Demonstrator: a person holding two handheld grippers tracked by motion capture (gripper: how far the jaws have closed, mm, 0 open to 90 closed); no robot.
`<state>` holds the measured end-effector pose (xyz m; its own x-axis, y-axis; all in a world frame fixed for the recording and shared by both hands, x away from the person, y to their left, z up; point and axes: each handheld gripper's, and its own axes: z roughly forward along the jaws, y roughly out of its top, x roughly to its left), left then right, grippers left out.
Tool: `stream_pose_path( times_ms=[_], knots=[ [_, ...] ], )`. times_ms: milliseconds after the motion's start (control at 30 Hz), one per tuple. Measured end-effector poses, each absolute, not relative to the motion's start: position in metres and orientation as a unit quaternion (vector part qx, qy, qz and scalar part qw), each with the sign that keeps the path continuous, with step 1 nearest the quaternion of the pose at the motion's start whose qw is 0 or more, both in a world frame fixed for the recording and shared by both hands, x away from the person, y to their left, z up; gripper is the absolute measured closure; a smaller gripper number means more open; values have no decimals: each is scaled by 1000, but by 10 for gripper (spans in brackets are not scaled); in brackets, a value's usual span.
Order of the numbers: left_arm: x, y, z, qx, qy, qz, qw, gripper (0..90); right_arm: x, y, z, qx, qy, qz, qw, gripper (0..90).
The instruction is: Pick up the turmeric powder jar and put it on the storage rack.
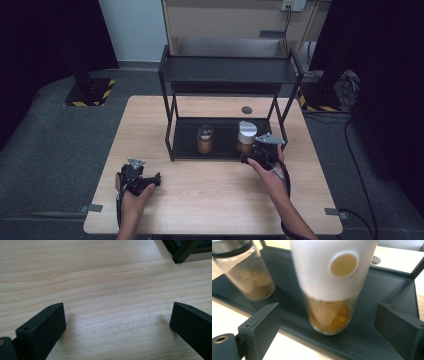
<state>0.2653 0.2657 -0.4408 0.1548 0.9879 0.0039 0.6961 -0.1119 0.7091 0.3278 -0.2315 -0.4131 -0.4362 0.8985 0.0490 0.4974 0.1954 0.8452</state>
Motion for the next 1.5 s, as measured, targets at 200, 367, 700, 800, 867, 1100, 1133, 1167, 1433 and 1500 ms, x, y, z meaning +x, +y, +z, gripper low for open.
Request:
stream_pose_path(
  times_ms=[200,367,700,800,867,1100,1133,1167,1433,1500],
  knots=[
    [265,266,-441,702,600,251,291,0,312,-237,-415,467,740,425,230,68],
    [265,266,-441,702,600,251,291,0,299,-242,-416,464,745,425,224,66],
    [265,266,-441,702,600,251,291,0,276,-252,-414,446,755,426,221,65],
    [265,266,-441,702,600,251,291,0,270,-254,-413,437,762,423,220,65],
    [265,266,-441,702,600,251,291,0,266,-256,-413,431,768,421,219,64],
    [265,265,-441,702,600,251,291,0,255,-265,-417,424,777,412,216,64],
    [265,265,-441,701,600,252,291,0,254,-266,-418,424,778,412,215,64],
    [265,265,-441,701,600,252,291,0,253,-267,-418,423,779,411,214,63],
    [265,265,-441,702,600,251,291,0,243,-279,-421,429,780,406,207,57],
    [265,265,-441,702,600,251,291,0,241,-282,-423,429,782,403,206,57]
  ],
)
